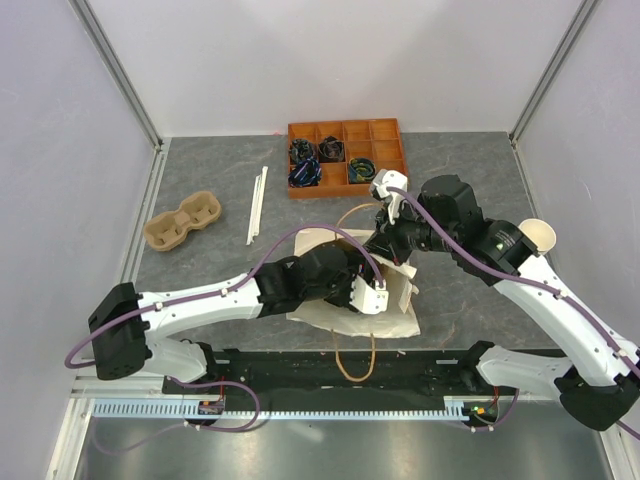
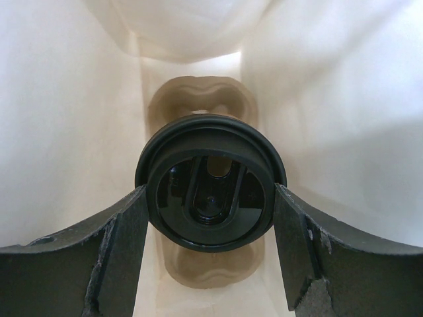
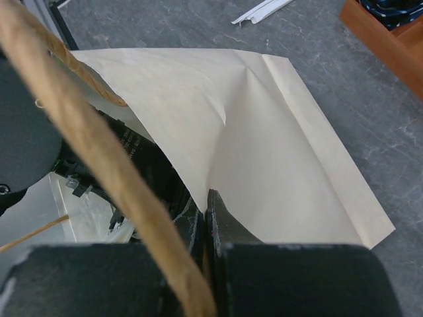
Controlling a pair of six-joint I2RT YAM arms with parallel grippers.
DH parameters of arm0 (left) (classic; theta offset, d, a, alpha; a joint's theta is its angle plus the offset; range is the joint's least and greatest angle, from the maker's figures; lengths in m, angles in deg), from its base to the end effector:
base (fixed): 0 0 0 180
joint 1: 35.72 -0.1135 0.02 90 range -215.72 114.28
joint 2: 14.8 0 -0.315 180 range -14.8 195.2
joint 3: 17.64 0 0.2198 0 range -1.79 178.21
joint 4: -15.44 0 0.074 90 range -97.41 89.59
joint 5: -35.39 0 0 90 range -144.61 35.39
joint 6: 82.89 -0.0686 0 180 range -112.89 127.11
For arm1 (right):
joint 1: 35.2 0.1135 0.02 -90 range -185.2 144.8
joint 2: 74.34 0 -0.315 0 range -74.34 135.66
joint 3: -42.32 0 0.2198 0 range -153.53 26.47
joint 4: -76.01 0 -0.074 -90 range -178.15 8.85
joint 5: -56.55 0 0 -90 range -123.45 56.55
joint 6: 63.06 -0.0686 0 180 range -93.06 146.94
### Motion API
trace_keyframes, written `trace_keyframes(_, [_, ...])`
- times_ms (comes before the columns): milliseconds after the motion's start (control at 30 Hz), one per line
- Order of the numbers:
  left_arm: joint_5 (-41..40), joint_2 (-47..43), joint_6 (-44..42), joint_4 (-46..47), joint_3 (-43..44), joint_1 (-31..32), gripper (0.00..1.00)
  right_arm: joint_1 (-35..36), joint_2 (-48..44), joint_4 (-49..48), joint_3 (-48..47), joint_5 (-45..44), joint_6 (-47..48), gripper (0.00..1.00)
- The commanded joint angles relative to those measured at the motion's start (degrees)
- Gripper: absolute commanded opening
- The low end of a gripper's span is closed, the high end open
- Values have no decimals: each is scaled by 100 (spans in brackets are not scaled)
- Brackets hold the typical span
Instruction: Pack the takeout coffee
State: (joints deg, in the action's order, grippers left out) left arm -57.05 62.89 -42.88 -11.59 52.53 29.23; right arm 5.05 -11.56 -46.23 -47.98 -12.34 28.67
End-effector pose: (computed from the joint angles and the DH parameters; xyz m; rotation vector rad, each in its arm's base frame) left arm 0.1247 -0.2598 0.3117 1.8206 1.1900 -0.1029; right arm 0.1291 0.1417 0.4257 -0.9834 1.9217 0.7844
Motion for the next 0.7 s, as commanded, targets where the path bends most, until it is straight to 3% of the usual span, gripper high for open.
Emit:
trace_keyframes(0, [33, -386, -124, -77, 272, -17, 17, -8, 85, 54, -464, 193, -753, 0])
trace_keyframes(667, [-283, 27, -45, -7, 272, -17, 16, -166, 296, 1, -219, 271, -1711, 0])
